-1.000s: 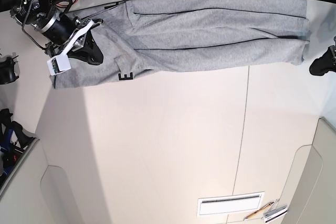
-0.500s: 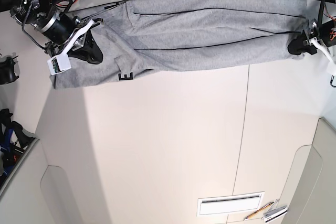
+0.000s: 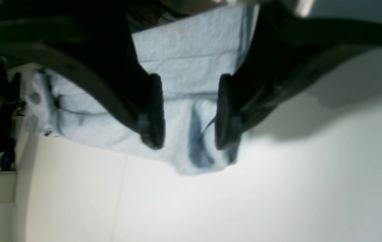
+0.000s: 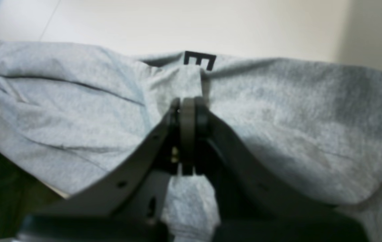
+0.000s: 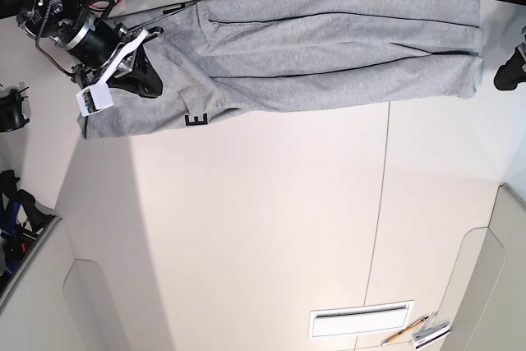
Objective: Fold the T-shirt properly
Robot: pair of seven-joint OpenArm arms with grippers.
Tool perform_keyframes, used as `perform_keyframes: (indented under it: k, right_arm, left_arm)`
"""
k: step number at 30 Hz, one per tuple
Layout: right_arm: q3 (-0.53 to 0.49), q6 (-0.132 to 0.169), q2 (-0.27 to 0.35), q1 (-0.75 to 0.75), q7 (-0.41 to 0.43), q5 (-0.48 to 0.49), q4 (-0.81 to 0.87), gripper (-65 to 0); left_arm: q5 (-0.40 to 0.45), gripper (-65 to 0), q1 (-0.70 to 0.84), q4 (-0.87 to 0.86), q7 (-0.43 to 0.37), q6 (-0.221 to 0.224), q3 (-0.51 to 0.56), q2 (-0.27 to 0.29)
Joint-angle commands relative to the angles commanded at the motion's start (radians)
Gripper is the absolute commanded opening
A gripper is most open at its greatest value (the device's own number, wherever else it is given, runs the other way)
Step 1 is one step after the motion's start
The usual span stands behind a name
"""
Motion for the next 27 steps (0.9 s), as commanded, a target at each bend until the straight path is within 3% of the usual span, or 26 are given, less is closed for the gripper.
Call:
perform_keyframes:
  k: [2,5,7,20,24,27]
  right_arm:
    - [0.000,0.000,0.000,0.000,0.000,0.019,0.000,-65.0]
    - [0.000,0.000,0.000,-0.001,-0.001,0.021,0.000,-65.0]
    - [0.000,0.000,0.000,-0.001,-0.001,0.018,0.000,-65.0]
    - [0.000,0.000,0.000,0.000,-0.002,0.018,0.000,-65.0]
    - [0.000,0.000,0.000,0.000,-0.001,0.019,0.000,-65.0]
    - [0.000,0.000,0.000,0.000,-0.001,0.019,0.000,-65.0]
  left_arm:
    - [0.020,-21.3,0.035,0.000,-0.020,0.000,0.000,0.014]
    - [0.129,-20.2,0.053,-0.002,-0.104,0.000,0.000,0.032]
    - [0.158,-19.5,0.053,-0.016,-0.126,0.000,0.007,0.032]
    - [0.142,-18.8,0.047,-0.135,-0.175,0.000,0.107,0.033]
    - [0.134,-18.9,0.047,-0.134,-0.159,0.000,0.107,0.033]
    - [0.102,-18.9,0.047,-0.134,-0.104,0.000,0.107,0.033]
